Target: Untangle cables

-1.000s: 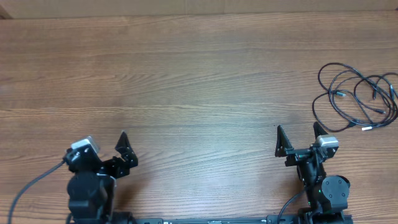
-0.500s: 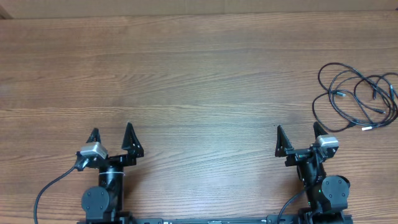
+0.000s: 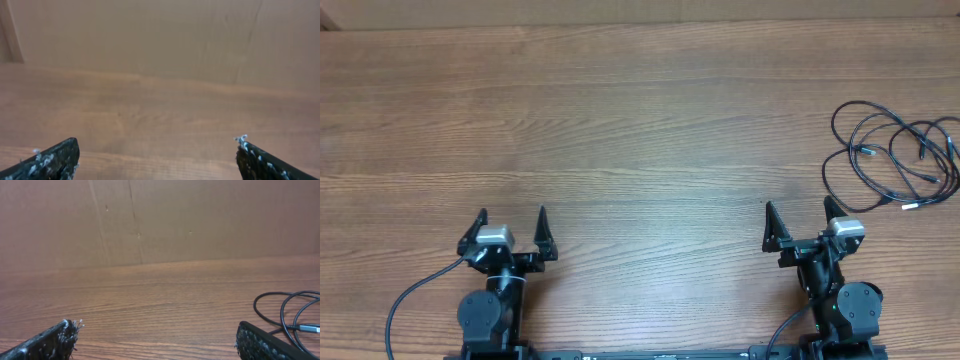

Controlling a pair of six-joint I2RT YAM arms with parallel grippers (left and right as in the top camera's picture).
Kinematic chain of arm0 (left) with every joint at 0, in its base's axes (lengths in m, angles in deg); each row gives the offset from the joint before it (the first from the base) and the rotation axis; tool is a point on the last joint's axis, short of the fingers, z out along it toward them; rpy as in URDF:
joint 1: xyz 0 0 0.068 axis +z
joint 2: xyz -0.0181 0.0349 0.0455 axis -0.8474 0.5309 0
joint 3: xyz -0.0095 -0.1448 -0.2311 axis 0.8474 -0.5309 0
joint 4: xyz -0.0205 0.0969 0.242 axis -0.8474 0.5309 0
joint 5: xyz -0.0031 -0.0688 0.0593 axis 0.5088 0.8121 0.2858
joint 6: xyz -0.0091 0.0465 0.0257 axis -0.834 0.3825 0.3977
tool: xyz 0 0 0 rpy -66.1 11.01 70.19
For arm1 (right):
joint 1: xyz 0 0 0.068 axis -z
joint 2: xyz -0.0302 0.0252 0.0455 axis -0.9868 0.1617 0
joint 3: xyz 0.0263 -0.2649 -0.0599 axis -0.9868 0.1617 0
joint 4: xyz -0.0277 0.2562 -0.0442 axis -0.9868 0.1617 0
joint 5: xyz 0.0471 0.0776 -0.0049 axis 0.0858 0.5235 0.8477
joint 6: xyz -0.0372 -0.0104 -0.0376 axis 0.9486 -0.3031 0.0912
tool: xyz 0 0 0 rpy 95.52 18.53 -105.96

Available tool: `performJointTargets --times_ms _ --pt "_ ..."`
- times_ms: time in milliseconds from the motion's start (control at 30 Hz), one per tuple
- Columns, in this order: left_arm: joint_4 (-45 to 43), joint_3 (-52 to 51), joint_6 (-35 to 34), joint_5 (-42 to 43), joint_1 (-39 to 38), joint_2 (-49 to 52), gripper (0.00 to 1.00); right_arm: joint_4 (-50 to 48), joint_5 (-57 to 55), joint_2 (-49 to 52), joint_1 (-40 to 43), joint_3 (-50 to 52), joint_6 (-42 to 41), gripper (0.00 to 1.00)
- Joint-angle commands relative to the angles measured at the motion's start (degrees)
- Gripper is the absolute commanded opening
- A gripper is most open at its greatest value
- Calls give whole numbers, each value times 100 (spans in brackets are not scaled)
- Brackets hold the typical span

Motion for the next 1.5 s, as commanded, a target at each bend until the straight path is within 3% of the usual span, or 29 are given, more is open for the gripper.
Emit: performJointTargets --times_ms 0,1467 --pt "90 -28 306 173 39 -68 99 -33 -35 -46 9 59 20 100" --pt "81 -28 313 166 39 -66 100 -33 -35 -46 9 59 20 100"
